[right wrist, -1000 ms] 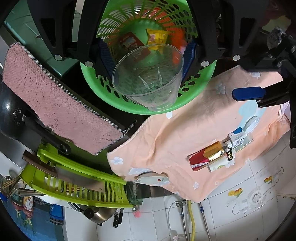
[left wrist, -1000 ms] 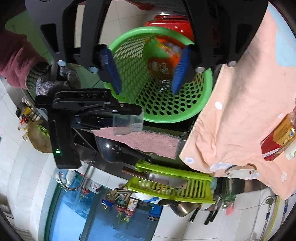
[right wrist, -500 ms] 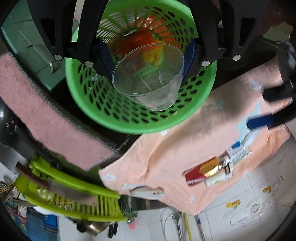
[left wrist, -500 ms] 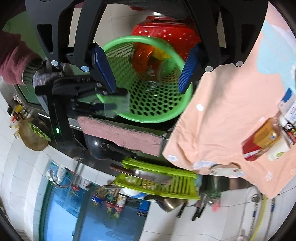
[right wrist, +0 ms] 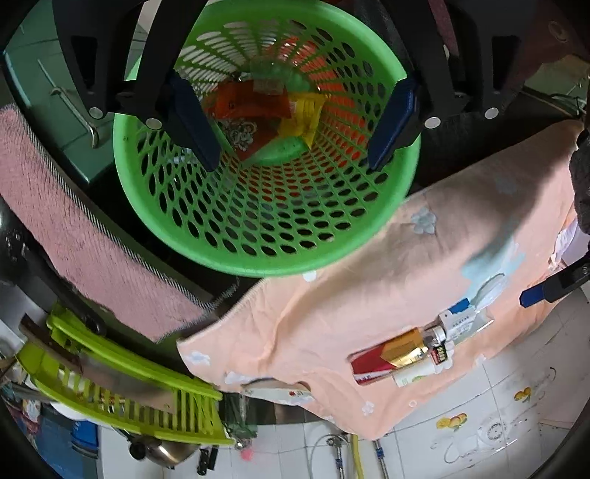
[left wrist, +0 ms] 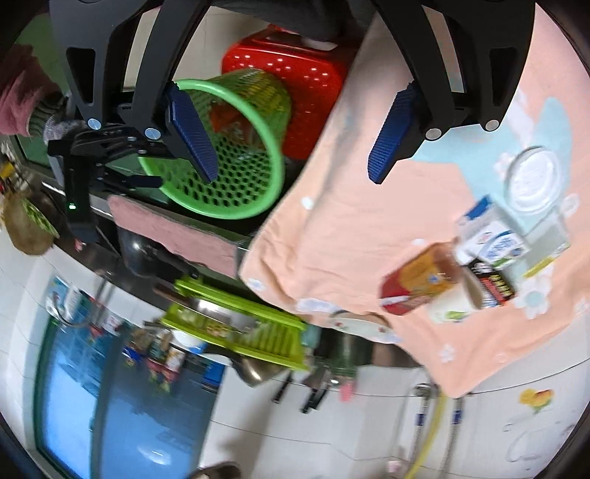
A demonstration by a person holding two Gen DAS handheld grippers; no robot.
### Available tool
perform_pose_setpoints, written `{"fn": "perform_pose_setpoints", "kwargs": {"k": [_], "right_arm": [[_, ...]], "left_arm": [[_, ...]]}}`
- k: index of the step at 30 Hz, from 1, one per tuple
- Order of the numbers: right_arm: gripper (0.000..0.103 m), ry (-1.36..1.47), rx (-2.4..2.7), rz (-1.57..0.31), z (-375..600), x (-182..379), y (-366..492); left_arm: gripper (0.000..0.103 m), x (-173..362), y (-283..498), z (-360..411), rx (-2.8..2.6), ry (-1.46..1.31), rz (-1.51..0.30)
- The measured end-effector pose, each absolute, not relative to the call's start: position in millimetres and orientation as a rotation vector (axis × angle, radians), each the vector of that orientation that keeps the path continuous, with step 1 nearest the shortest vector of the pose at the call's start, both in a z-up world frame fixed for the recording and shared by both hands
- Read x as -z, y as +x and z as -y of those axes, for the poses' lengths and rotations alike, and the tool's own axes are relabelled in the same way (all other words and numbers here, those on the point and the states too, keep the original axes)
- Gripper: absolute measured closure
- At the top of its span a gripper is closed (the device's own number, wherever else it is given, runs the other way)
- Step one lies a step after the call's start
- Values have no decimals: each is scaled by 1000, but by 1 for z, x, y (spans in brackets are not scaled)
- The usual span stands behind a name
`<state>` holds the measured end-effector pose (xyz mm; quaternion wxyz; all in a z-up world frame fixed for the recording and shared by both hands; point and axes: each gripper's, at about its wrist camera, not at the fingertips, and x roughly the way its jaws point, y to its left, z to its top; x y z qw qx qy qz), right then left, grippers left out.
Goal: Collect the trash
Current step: 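Grasp the white round lid with the left tool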
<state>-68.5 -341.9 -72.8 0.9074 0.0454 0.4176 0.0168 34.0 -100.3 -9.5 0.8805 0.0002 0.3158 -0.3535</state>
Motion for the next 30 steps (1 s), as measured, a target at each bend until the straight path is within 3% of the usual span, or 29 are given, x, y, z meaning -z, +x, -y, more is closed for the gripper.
{"fn": "perform_pose_setpoints", "kwargs": {"k": [17, 30], "right_arm": [[16, 37, -161, -816, 283, 30, 9], [15, -17, -243, -823, 237, 15, 65]], "left_arm": [[17, 7, 62, -3, 456, -58, -646], [17, 37, 119, -45, 301, -54, -727]]}}
